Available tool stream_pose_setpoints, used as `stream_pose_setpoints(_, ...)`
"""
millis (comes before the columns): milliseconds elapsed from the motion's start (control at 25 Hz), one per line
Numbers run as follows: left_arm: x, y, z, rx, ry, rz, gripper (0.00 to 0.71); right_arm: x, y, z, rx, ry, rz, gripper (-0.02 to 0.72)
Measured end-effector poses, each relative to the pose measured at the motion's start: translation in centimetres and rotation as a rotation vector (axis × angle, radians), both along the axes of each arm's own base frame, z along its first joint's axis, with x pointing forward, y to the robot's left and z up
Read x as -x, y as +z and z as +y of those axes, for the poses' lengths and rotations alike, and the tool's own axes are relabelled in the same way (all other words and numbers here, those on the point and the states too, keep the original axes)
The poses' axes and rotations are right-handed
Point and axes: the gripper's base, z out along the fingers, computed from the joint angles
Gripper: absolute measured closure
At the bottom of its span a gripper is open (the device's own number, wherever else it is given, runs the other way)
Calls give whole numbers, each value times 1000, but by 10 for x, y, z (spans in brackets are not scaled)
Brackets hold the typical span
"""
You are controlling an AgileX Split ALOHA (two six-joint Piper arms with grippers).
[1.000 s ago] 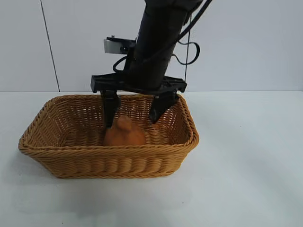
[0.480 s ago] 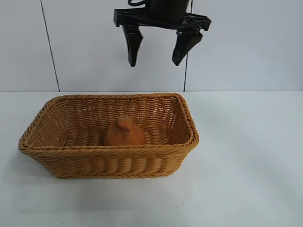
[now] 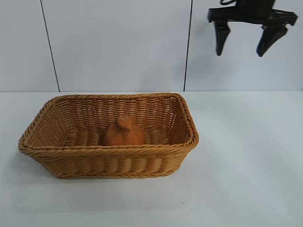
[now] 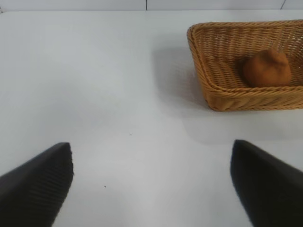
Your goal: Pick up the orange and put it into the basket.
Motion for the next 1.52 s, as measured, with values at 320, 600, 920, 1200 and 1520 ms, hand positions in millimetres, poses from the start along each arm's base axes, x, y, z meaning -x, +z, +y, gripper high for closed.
stream_pose_setpoints(320, 0, 0, 0, 0, 0, -1, 67, 1, -4, -36, 5, -57, 21, 84)
stream_pose_setpoints(600, 0, 0, 0, 0, 0, -1, 67, 51, -19, -39, 20, -26, 169, 84)
stream_pose_setpoints(920, 0, 0, 0, 0, 0, -1, 67, 166, -23, -44, 21, -12, 331, 84)
stream_pose_setpoints(1200, 0, 0, 0, 0, 0, -1, 67, 276, -27, -50, 15, -12, 342, 84)
stream_pose_setpoints(1520, 0, 0, 0, 0, 0, -1, 67, 364, -23, -53, -26, -9, 1, 84)
